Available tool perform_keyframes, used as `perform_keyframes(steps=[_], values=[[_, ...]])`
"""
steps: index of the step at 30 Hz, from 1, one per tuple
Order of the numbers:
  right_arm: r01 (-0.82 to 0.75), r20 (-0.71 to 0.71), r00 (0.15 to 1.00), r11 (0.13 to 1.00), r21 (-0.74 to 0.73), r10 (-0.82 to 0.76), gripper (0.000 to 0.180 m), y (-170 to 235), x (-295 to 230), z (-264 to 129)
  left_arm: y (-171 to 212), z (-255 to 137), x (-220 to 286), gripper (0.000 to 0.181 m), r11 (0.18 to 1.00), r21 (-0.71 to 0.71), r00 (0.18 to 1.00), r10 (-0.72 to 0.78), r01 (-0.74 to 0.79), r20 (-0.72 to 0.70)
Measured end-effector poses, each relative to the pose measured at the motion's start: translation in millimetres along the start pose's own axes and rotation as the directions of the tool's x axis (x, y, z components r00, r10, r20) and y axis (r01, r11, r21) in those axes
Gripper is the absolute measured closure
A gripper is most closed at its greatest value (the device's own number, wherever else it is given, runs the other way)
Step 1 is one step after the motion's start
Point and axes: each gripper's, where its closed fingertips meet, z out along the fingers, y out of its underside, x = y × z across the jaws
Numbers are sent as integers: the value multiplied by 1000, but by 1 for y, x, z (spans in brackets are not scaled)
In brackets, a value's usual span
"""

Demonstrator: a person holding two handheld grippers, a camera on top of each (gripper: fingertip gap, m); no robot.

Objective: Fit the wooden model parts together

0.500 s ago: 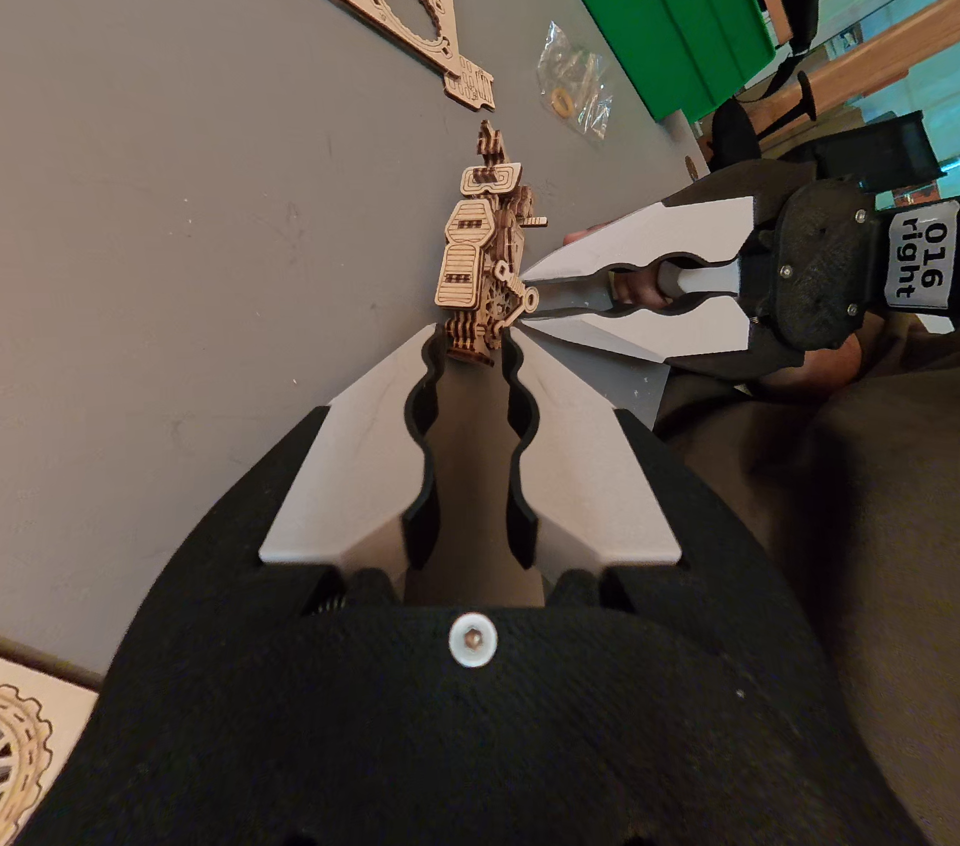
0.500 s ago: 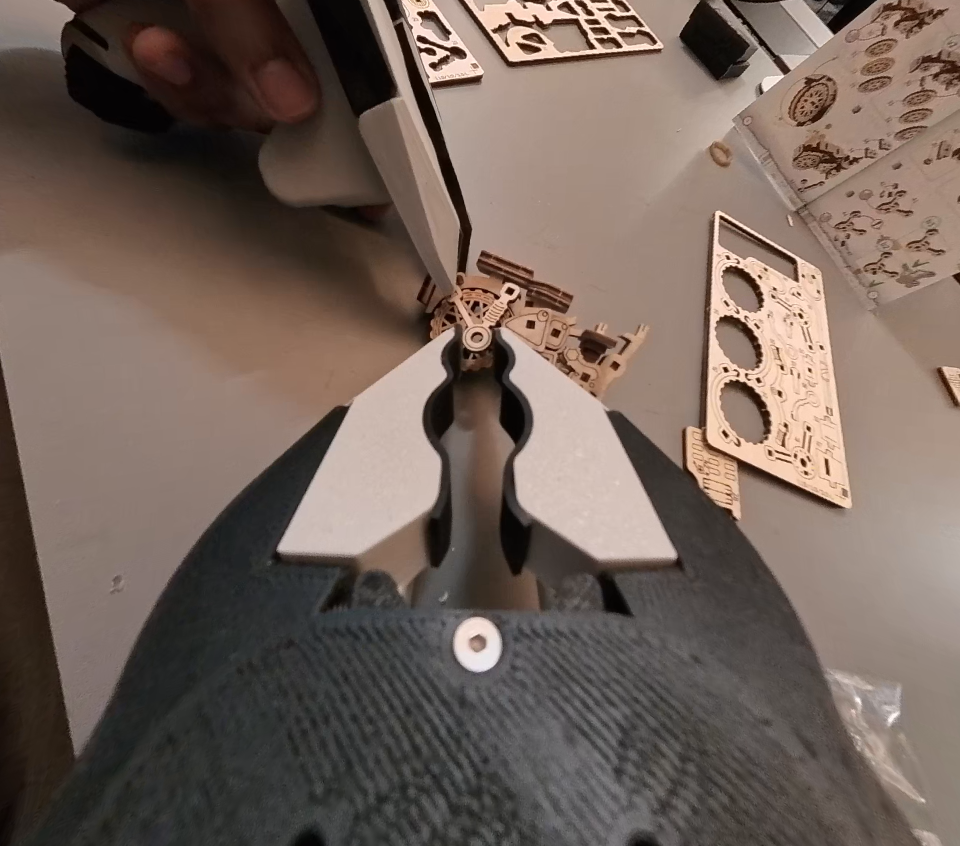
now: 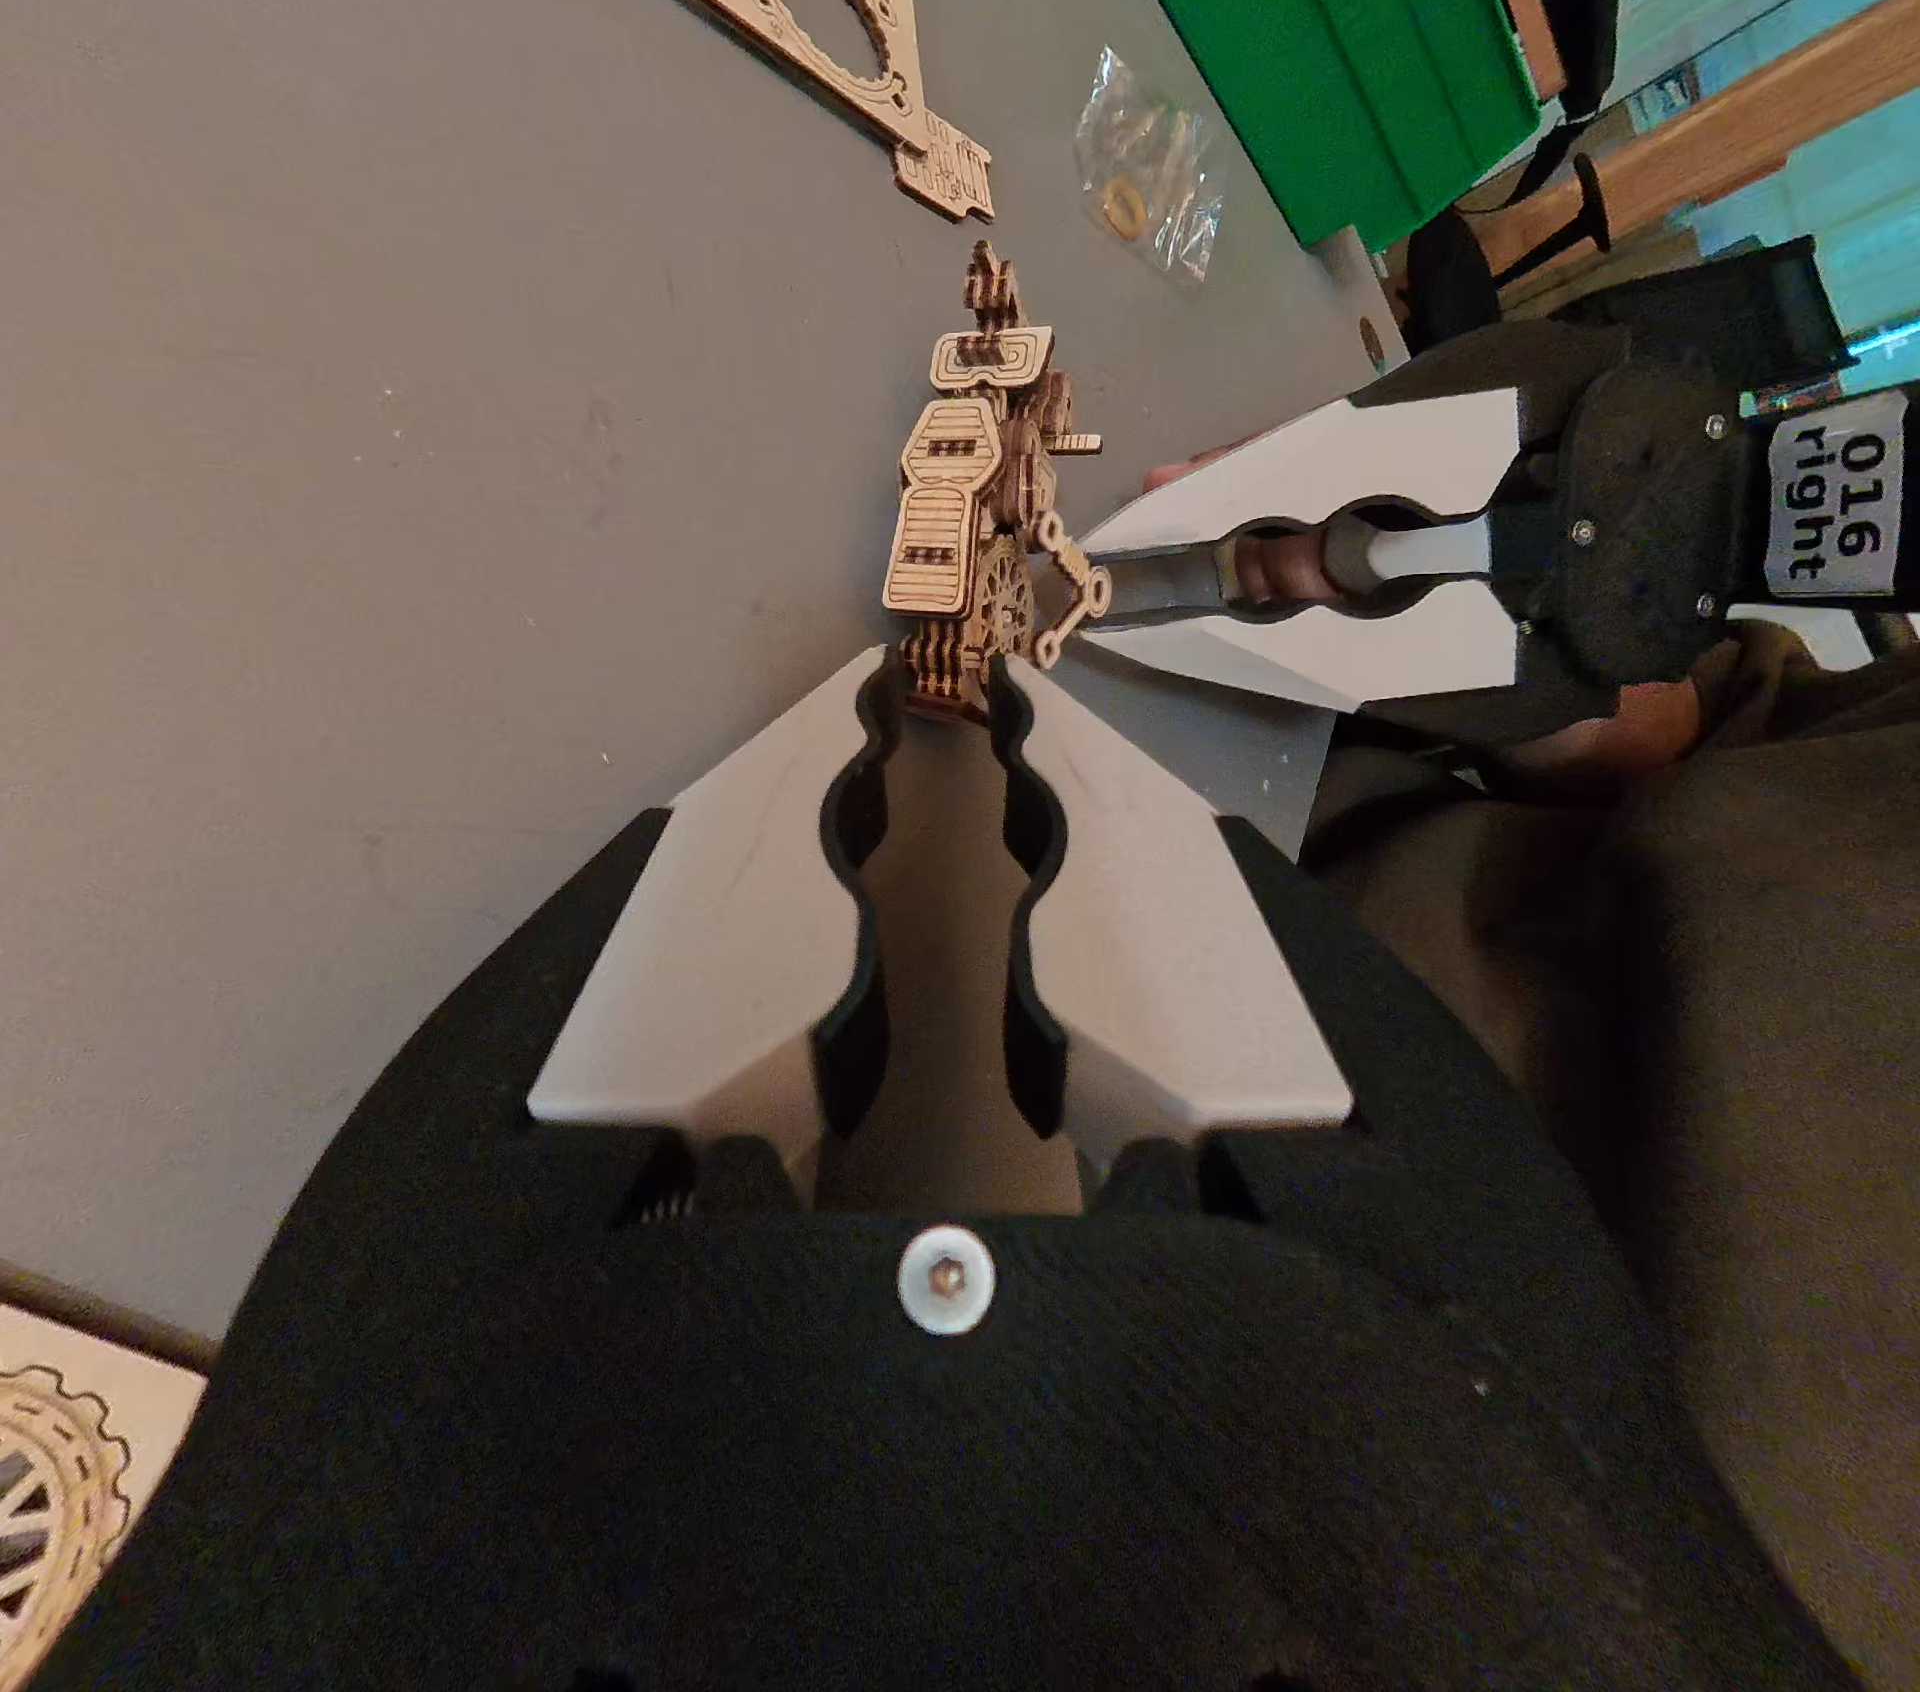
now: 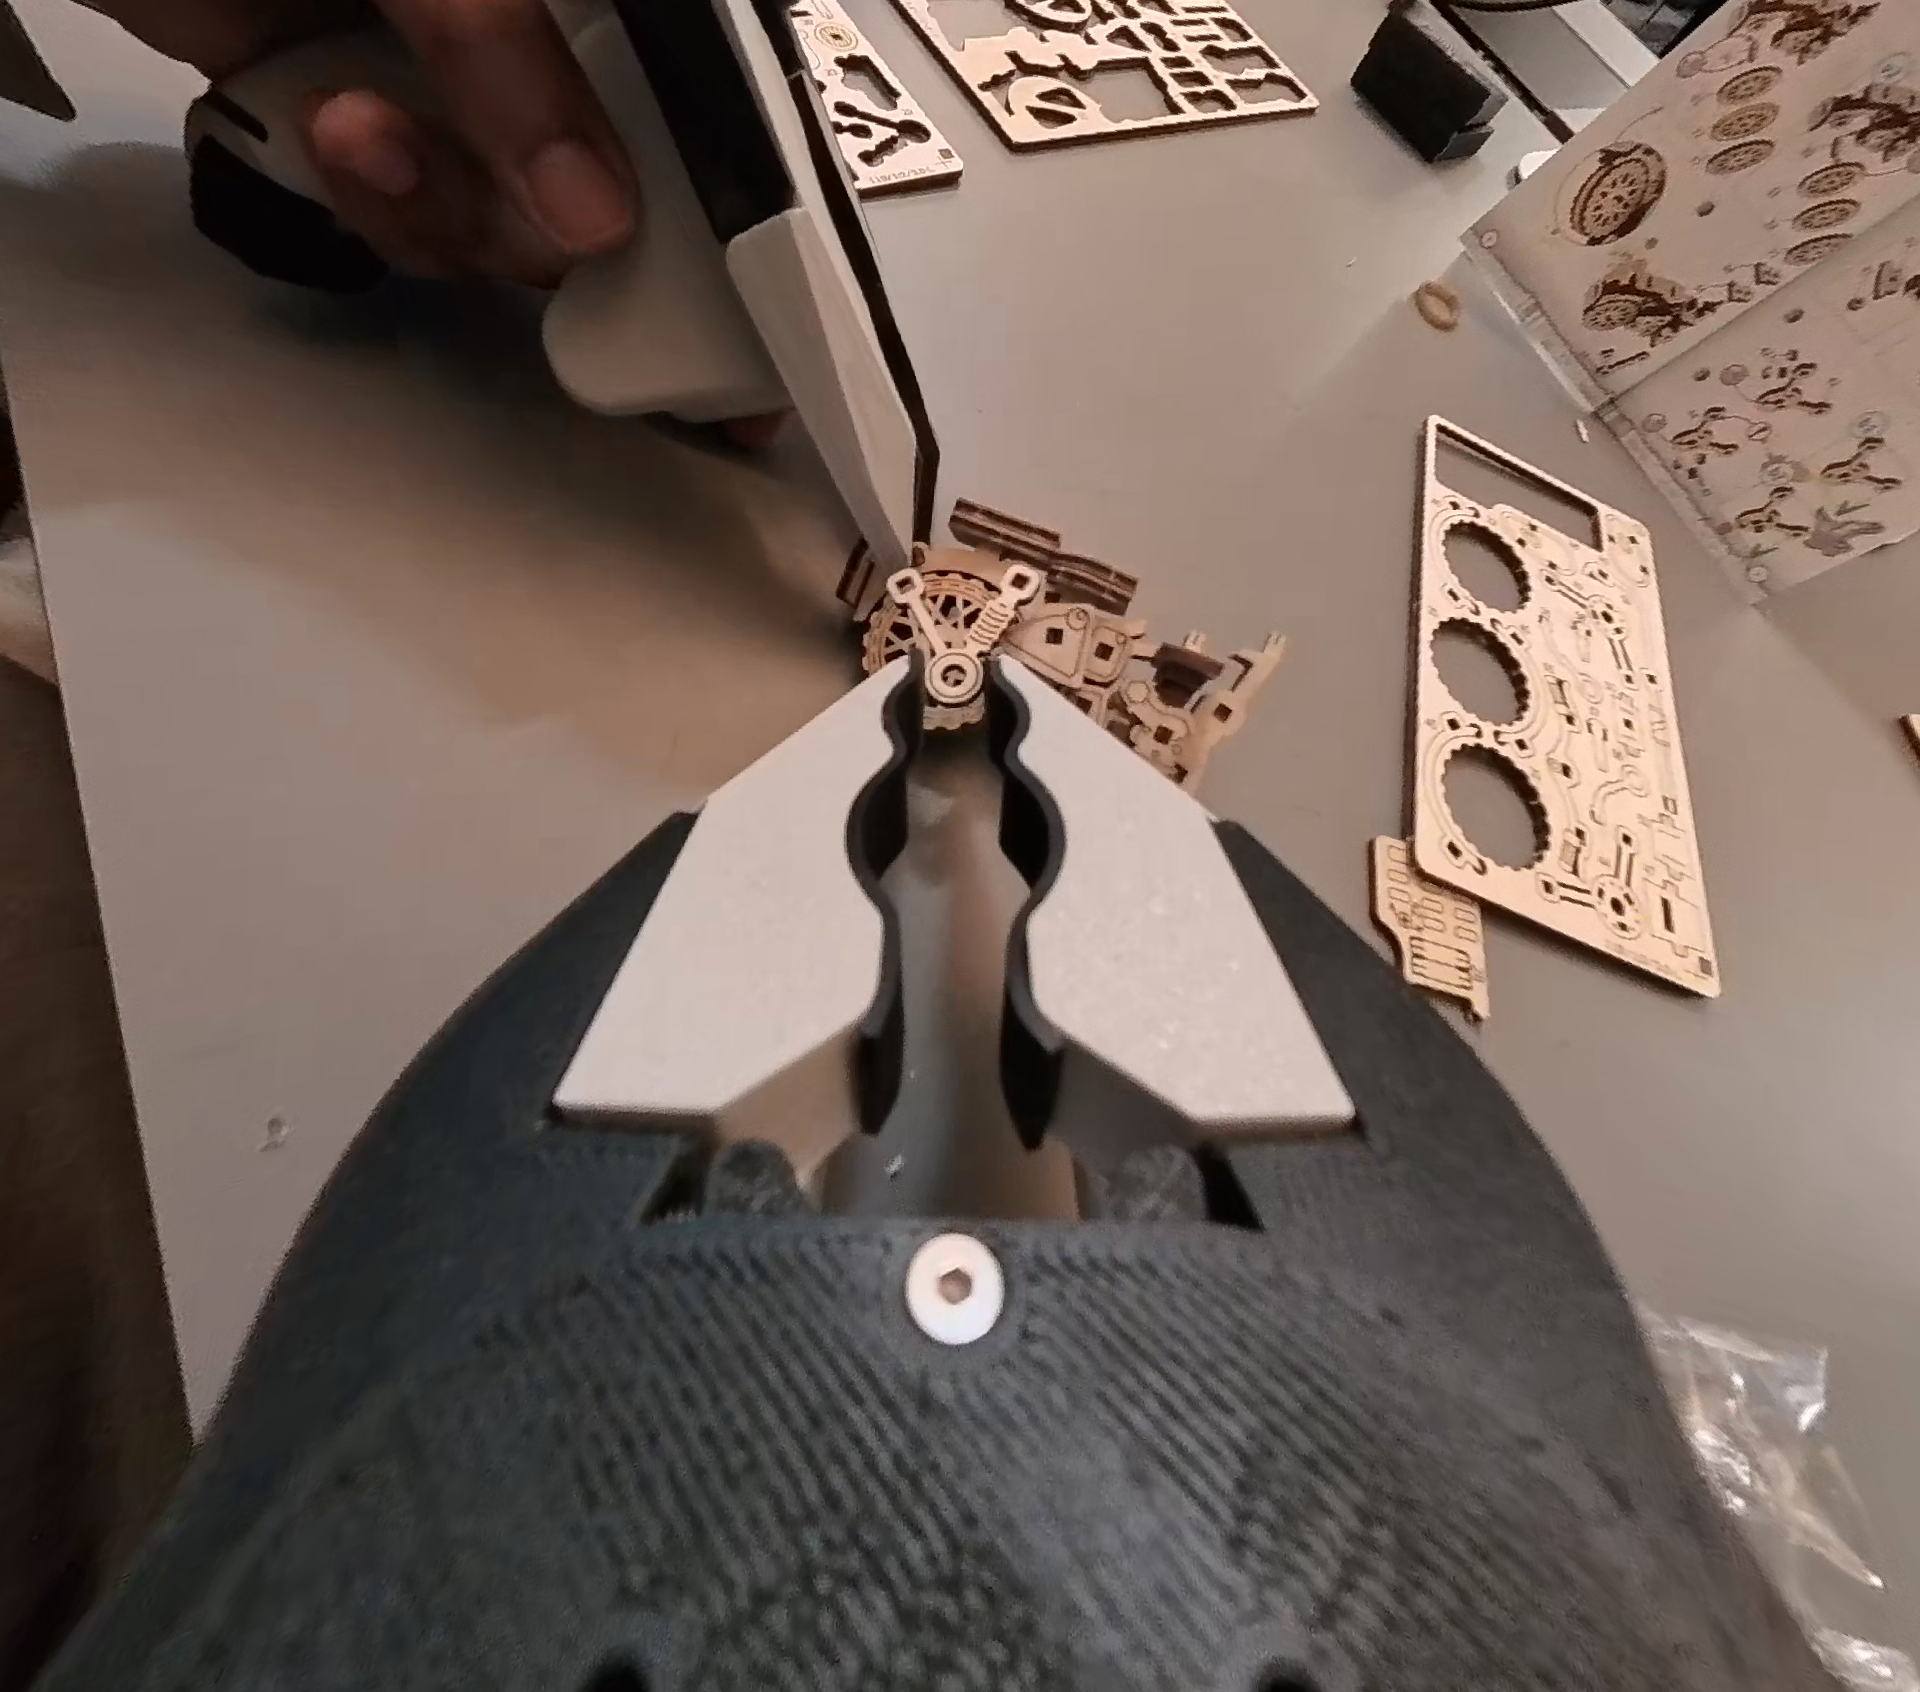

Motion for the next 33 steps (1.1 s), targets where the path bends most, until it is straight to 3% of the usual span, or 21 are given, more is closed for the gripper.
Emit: perform_keyframes(steps=[14, 33], values=[[17, -5, 1000, 1000, -12, -17, 171, 1, 1, 3, 0, -3, 7, 160, 1000, -9, 997, -20, 20, -79], [-19, 30, 999, 1000, -6, 19, 170, 1, 0, 3, 3, -3, 5, 167, 999, -27, 992, -46, 43, -121]])
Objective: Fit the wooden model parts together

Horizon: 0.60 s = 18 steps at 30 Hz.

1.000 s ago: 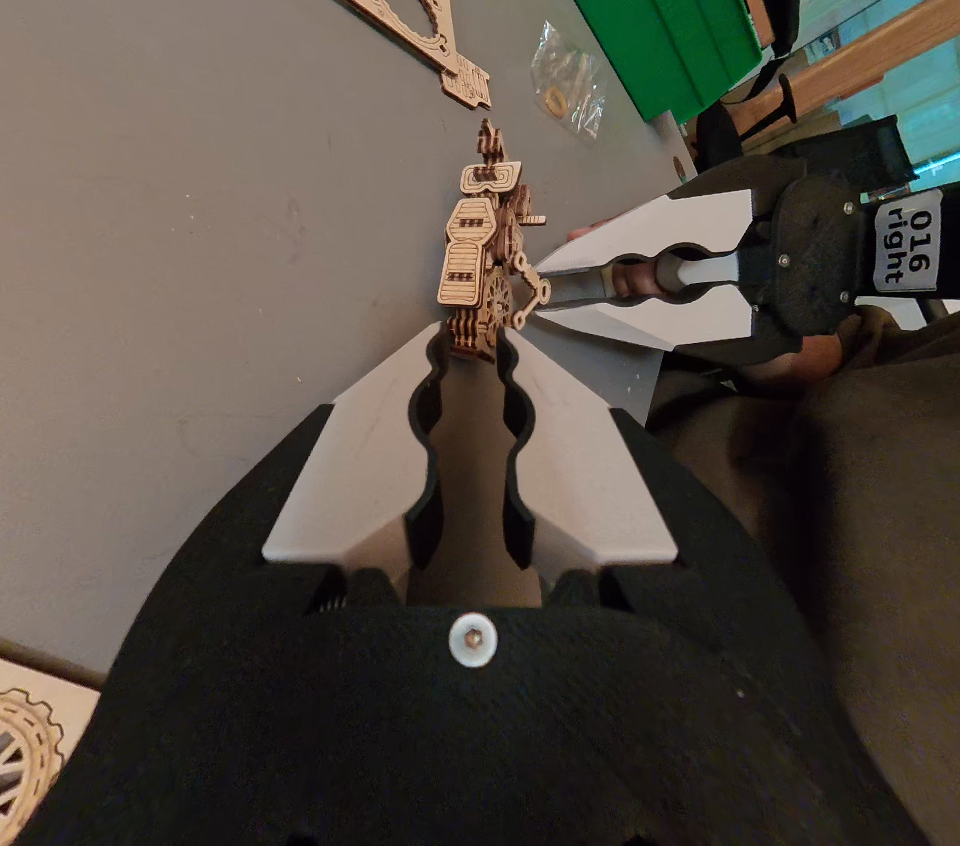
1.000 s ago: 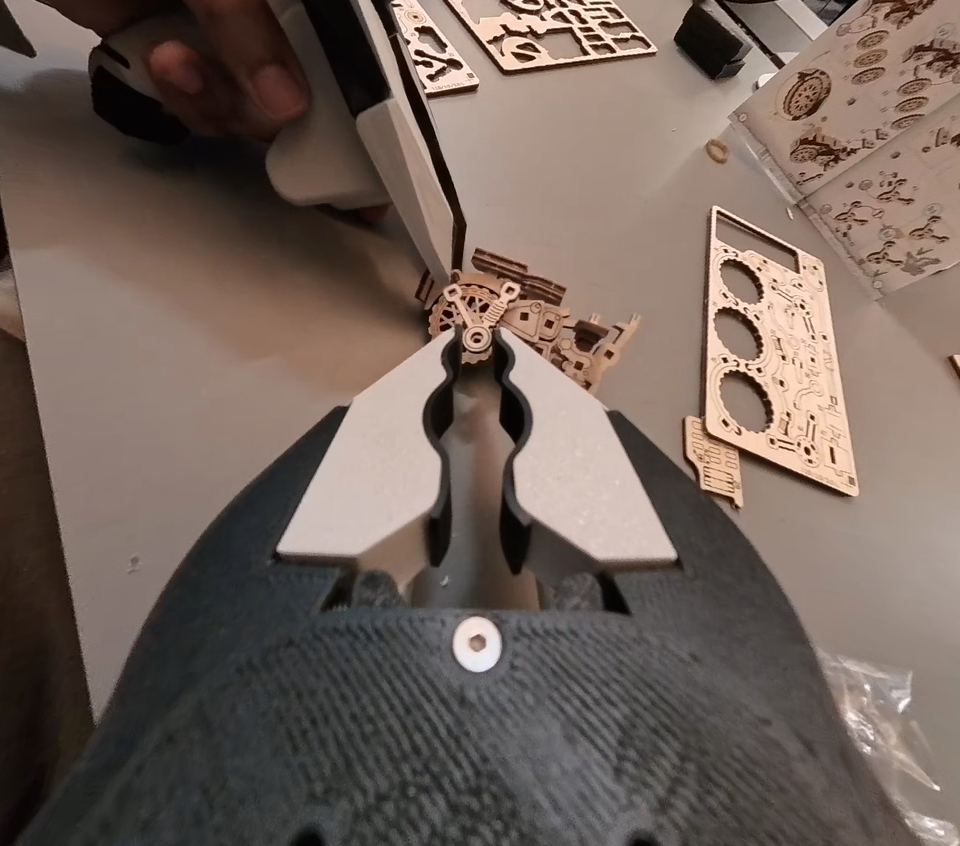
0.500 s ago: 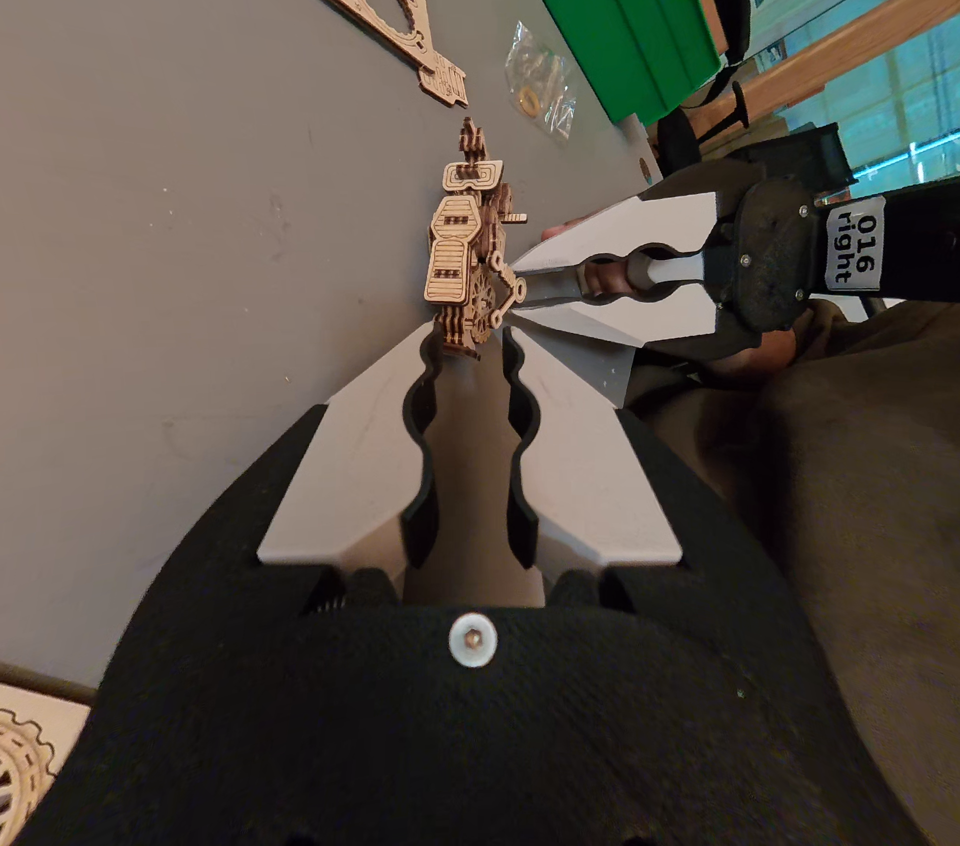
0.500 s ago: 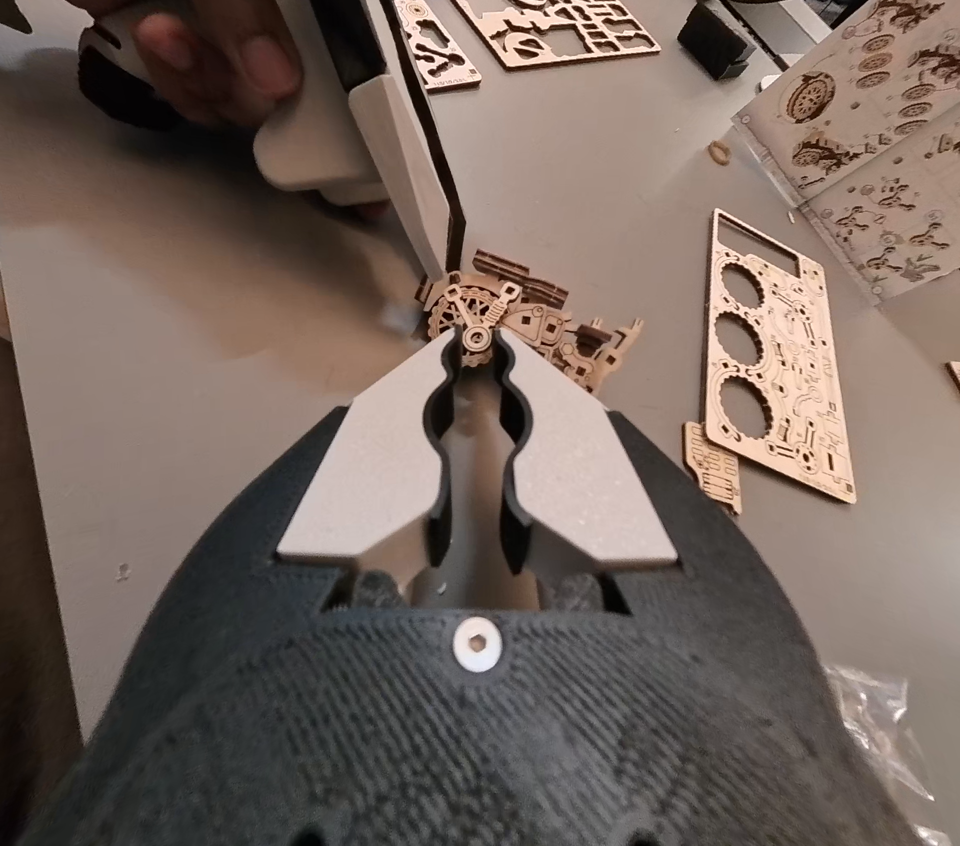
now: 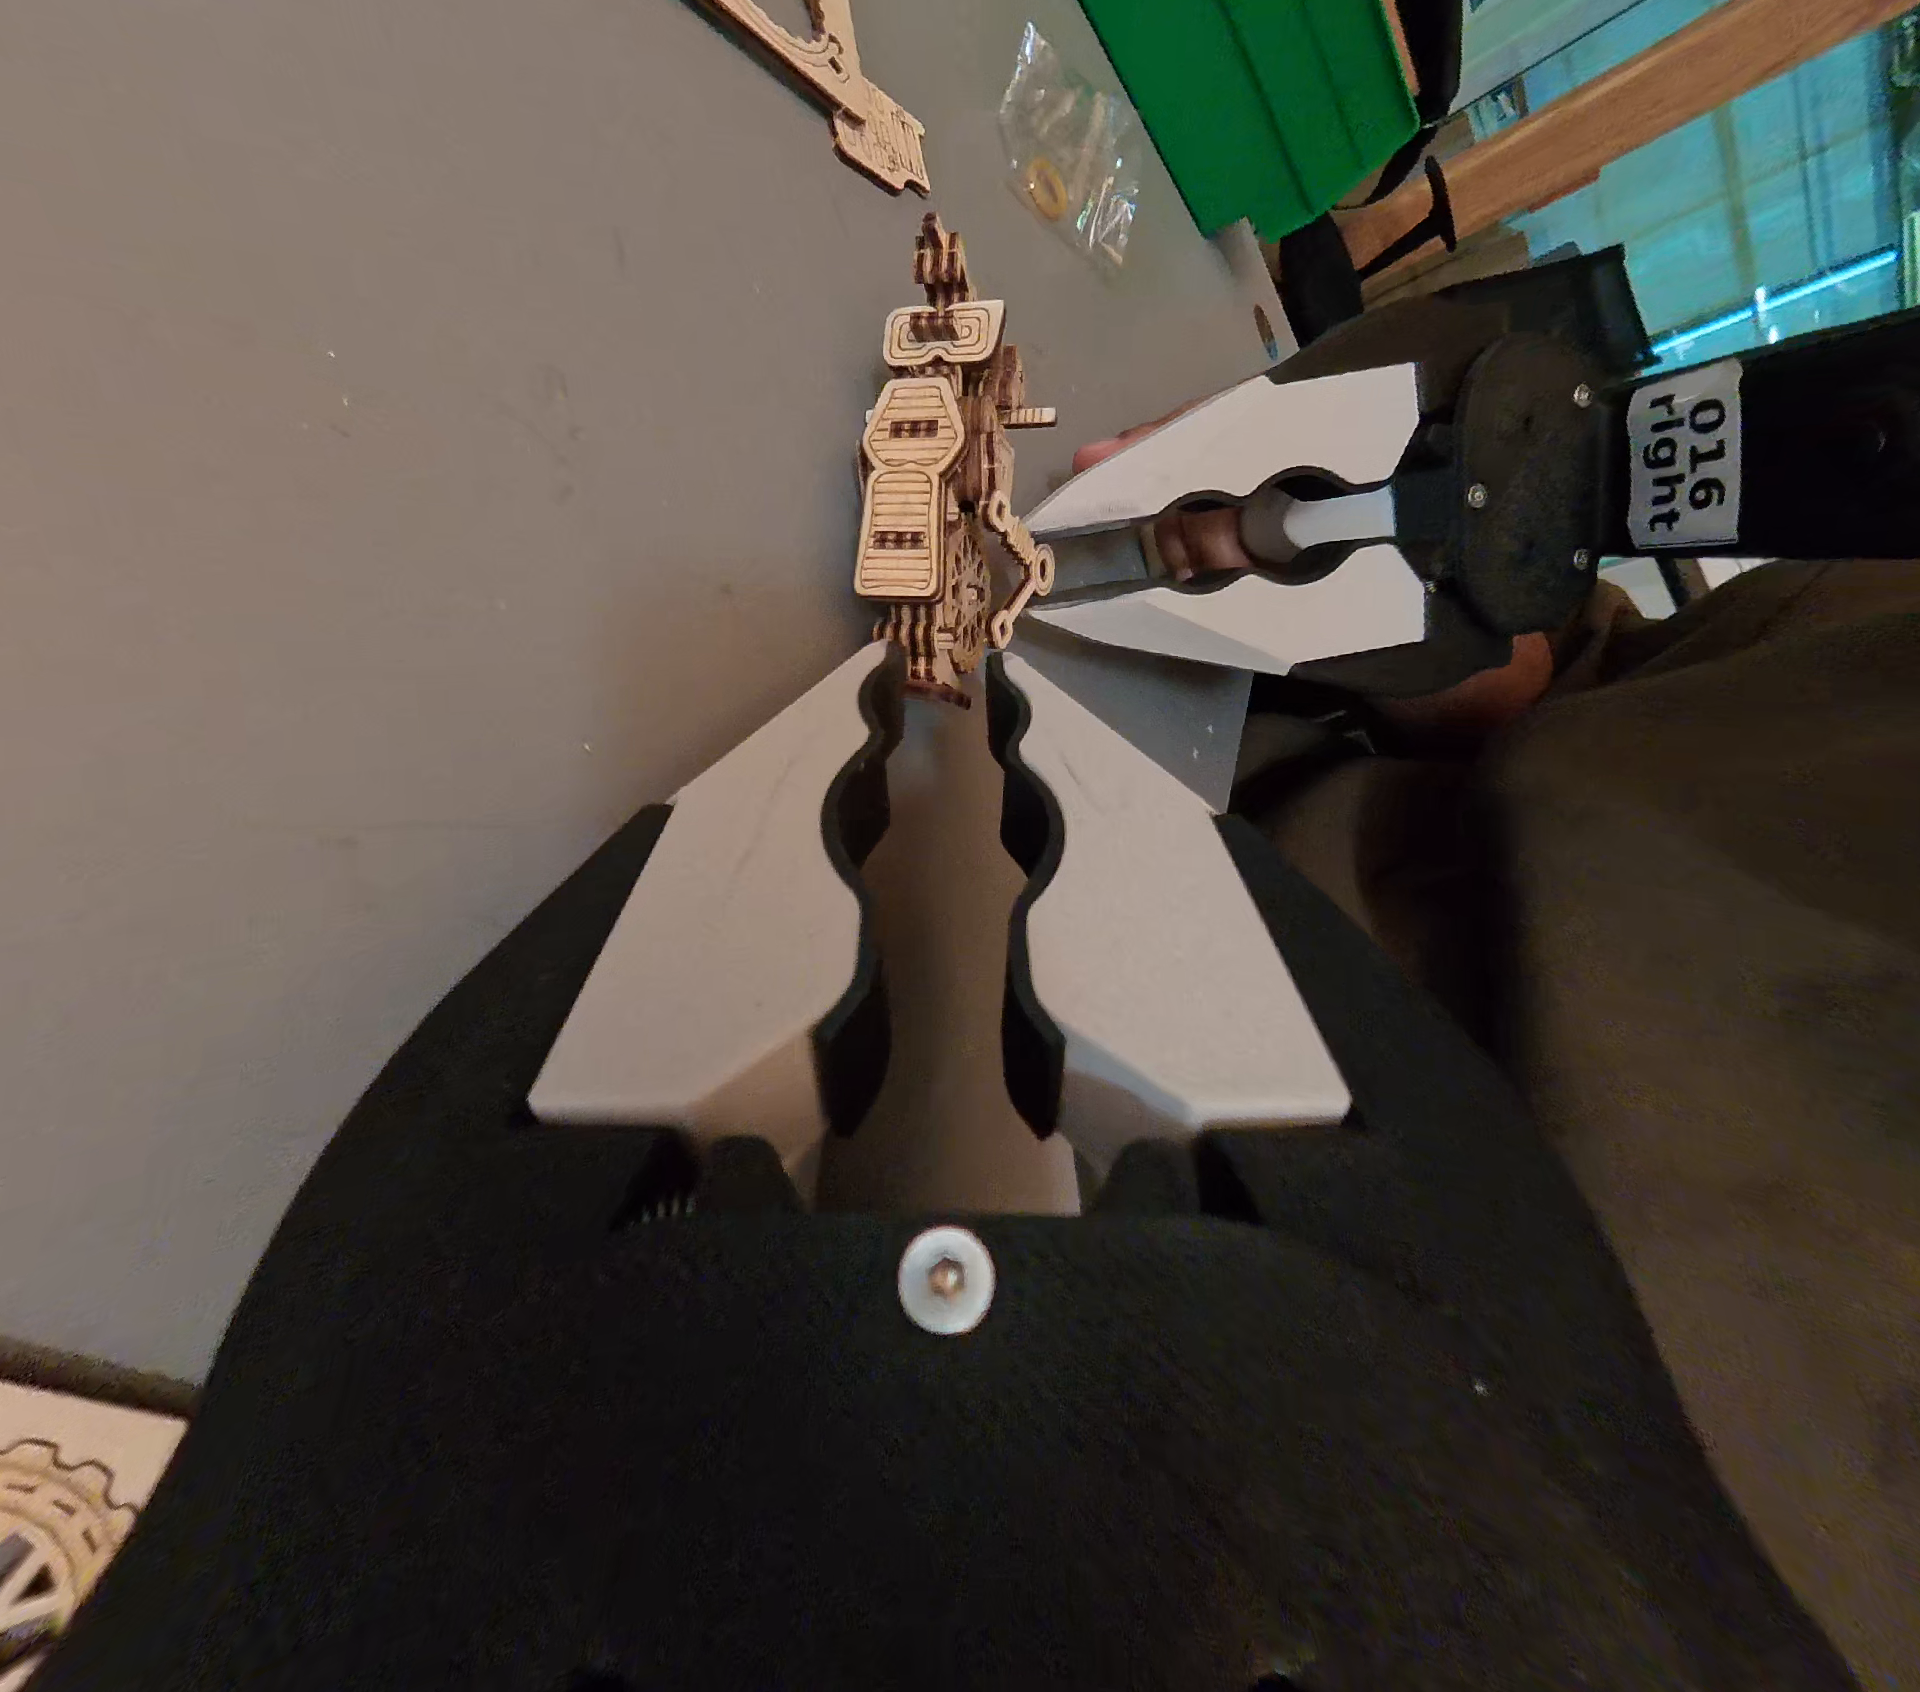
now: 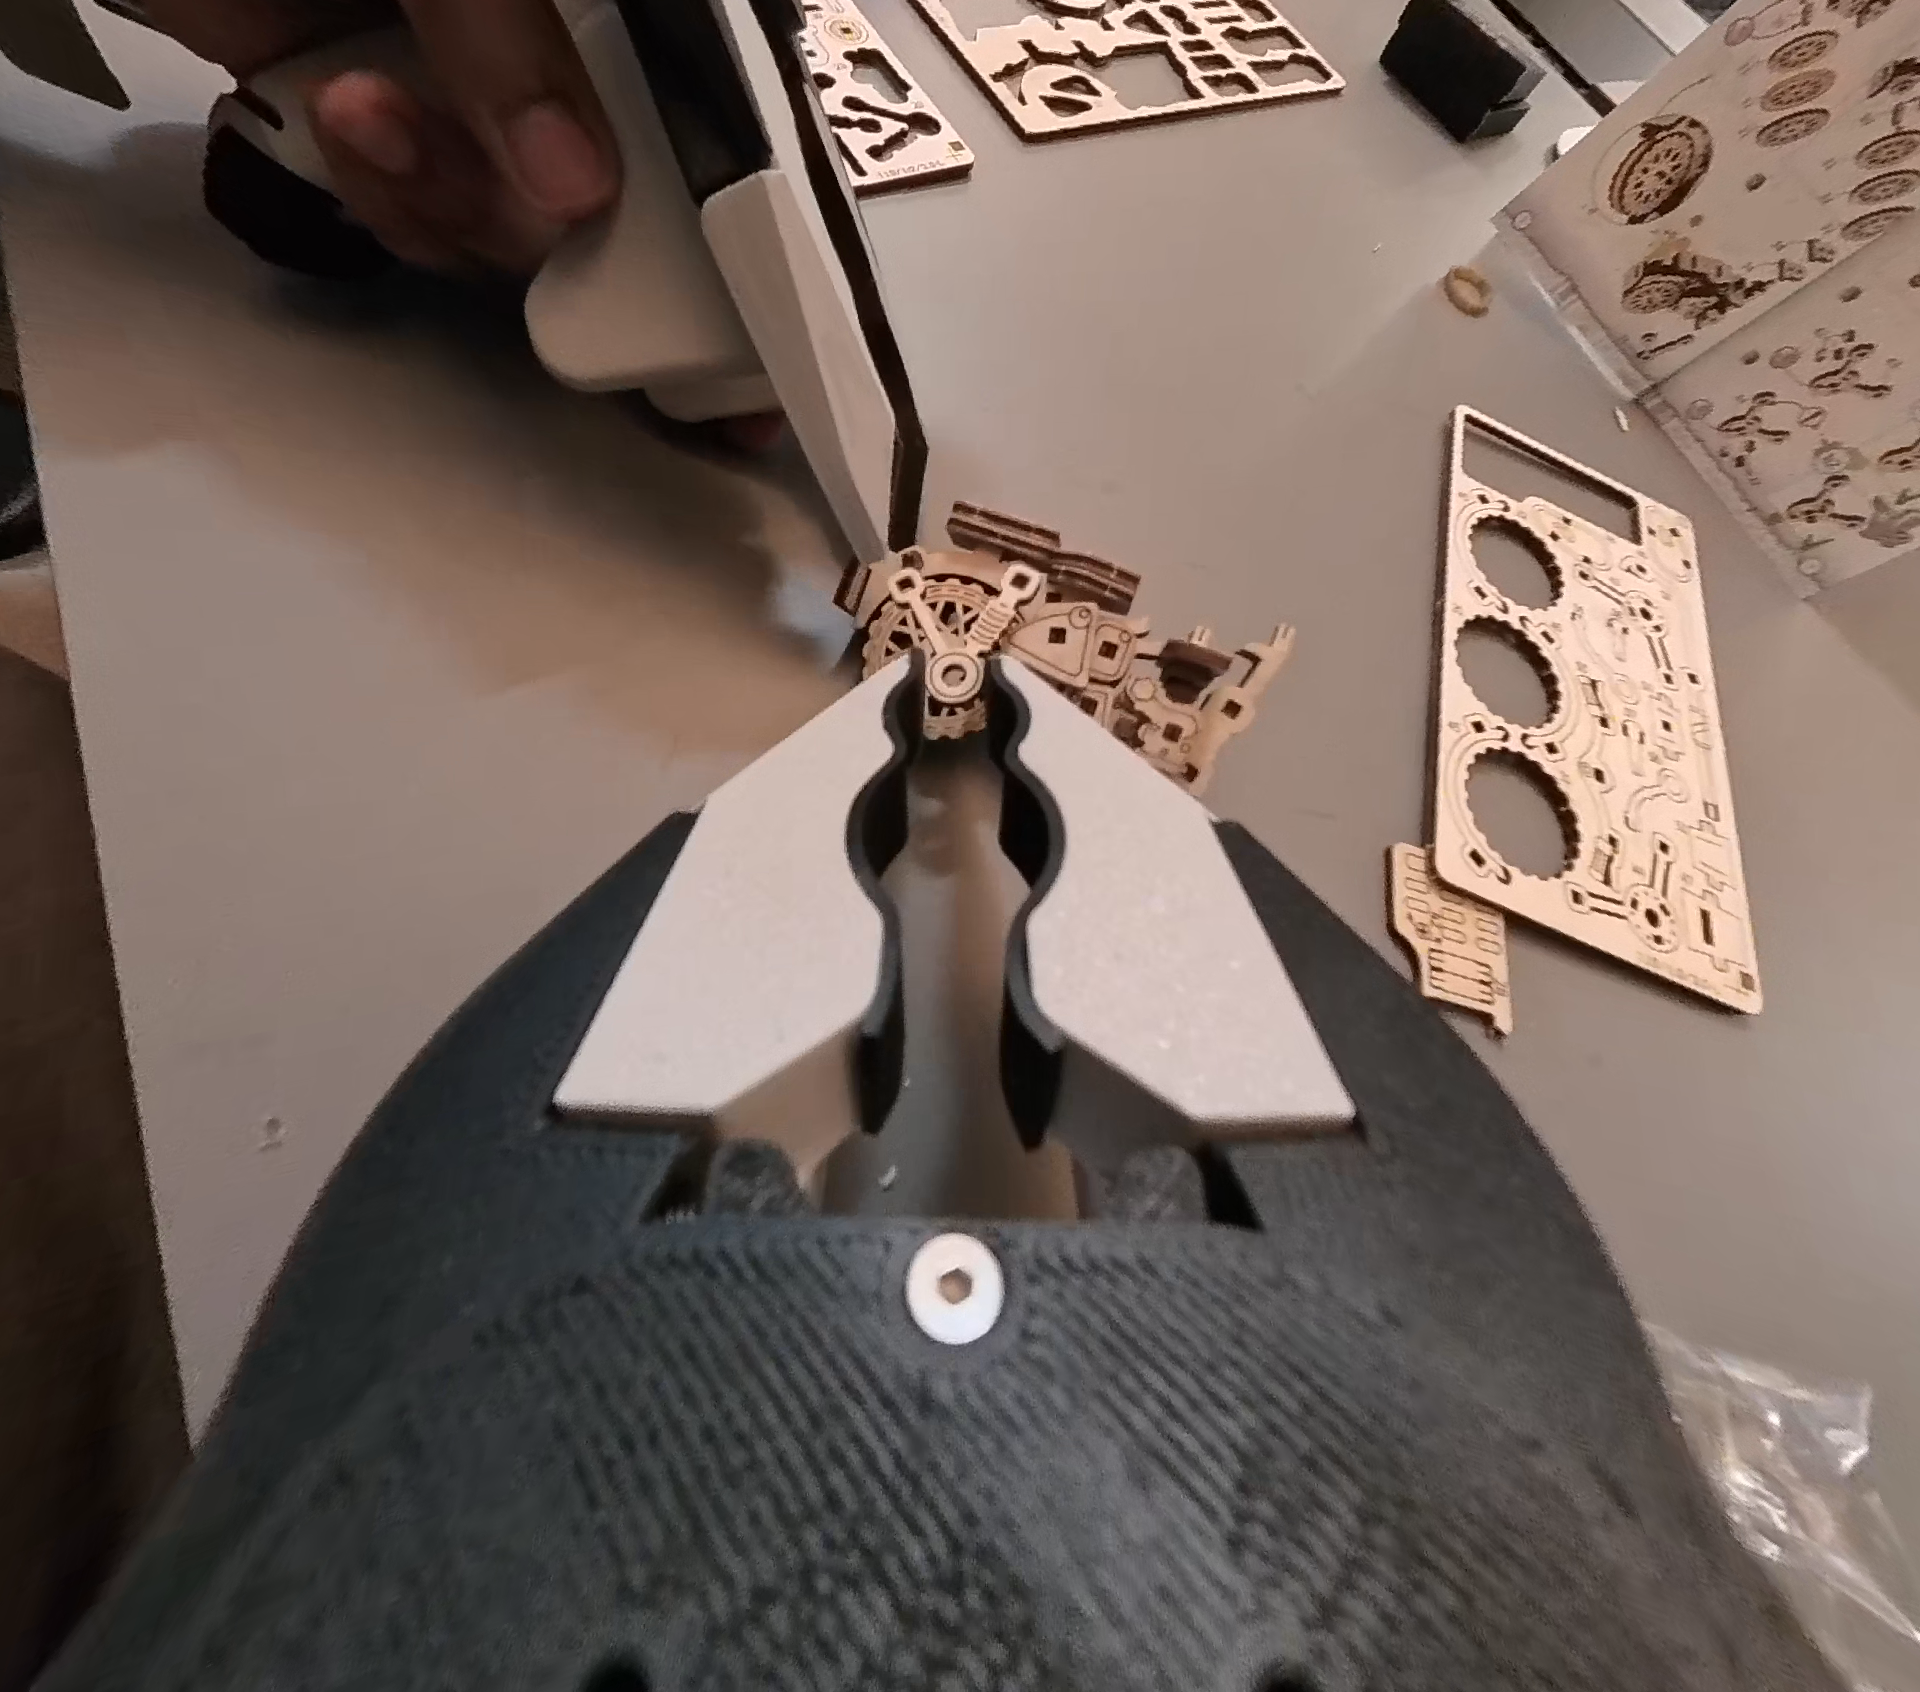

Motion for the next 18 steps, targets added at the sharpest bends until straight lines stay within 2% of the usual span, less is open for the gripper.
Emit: perform_keyframes(steps=[18], values=[[-24, 16, 1000, 1000, -3, 24, 170, 0, 0, 1, -1, -1, -1, 171, 1000, 4, 1000, -10, 10, -12]])
